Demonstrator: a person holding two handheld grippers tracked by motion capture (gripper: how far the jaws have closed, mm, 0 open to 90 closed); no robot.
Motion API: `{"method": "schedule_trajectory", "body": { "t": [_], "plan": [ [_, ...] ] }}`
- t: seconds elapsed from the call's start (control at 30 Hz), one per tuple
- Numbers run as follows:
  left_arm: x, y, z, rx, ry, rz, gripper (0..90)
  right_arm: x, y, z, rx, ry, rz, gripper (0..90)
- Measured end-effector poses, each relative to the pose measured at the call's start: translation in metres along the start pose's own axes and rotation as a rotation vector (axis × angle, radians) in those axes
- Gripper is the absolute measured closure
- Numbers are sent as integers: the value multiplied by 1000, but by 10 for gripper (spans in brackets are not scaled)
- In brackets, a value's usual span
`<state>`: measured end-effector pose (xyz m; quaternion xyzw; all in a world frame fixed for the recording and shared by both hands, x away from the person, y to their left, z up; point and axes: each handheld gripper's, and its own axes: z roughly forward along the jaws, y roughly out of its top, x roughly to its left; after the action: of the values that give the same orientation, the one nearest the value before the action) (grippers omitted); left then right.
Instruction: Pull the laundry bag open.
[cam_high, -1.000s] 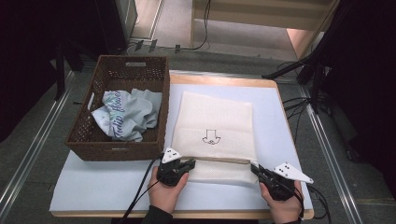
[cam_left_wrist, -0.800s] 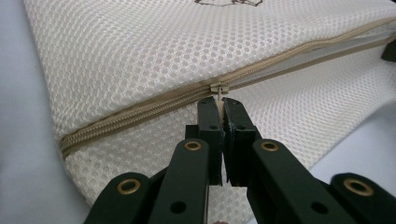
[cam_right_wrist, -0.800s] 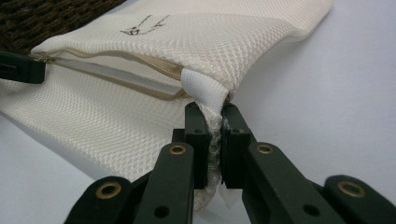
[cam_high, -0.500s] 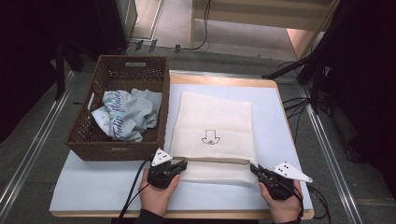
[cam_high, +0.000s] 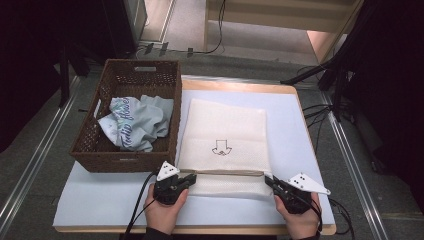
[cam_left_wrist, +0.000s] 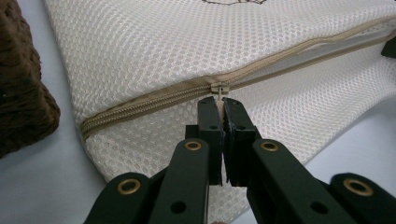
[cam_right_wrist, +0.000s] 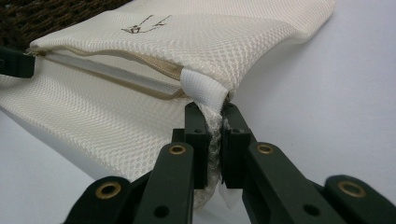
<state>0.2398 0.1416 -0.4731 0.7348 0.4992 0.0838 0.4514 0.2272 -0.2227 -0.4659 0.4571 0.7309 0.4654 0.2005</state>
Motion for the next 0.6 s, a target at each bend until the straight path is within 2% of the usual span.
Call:
{"method": "schedule_trajectory", "body": {
  "t": [0.1,0.33,0.6],
  "plan": [
    [1,-1,-1,-2,2,-7,875,3,2,1,2,-5,-17,848],
    [3,-1,-3,0,3,-18,875,5,2,2,10,-2,-12,848],
    [5,-2,-5,2,4,-39,876,6,3,3,13,6,-27,849]
  ]
}}
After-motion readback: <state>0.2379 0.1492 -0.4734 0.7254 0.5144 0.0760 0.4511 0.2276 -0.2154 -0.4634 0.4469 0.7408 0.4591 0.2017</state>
